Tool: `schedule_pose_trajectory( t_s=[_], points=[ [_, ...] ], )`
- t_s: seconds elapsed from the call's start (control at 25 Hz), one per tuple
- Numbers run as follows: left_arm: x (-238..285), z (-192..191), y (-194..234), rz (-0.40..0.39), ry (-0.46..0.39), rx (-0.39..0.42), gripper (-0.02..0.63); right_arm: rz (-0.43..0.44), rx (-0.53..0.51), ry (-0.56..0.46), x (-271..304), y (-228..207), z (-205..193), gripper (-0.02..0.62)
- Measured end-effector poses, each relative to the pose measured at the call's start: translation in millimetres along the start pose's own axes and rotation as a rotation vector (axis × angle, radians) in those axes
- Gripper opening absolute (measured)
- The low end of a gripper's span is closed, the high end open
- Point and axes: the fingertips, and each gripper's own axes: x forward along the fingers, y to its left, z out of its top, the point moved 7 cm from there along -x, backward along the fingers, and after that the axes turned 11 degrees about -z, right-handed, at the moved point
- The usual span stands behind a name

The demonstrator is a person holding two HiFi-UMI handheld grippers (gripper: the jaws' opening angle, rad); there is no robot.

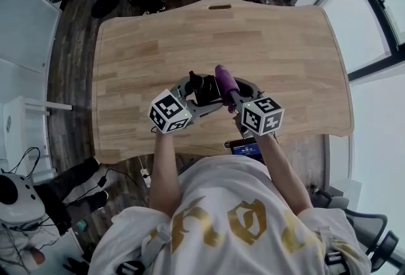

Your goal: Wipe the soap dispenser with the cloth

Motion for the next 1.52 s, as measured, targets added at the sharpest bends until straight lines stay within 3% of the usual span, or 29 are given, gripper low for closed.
schedule_pose_trajectory(
  t_s=[0.32, 0.68, 1.16, 1.32, 1.52],
  points=[
    [1.7, -3.0, 1.0, 0.003, 0.023, -0.004, 0.357, 0.018, 0.001, 0.01, -8.5, 5.0, 0.2, 0.034],
    [4.7, 0.3, 3.4, 0.002, 0.005, 0.001, 0.357, 0.065, 0.004, -0.071, -26.3, 16.8, 18.1, 0.032],
    [-1.3, -2.9, 7.2, 0.035, 0.021, -0.004, 0.357, 0.092, 0.066, -0.051, -32.9, 18.5, -0.6, 0.034],
    [2.8, -0.2, 5.0, 0.01, 0.021, -0.003, 0.356, 0.024, 0.03, -0.015, -27.3, 13.9, 5.0, 0.034],
    [7.7, -3.4, 3.8, 0.01, 0.044, -0.001, 0.357, 0.016, -0.096, -0.083, -35.3, 31.3, 27.3, 0.034]
  ],
)
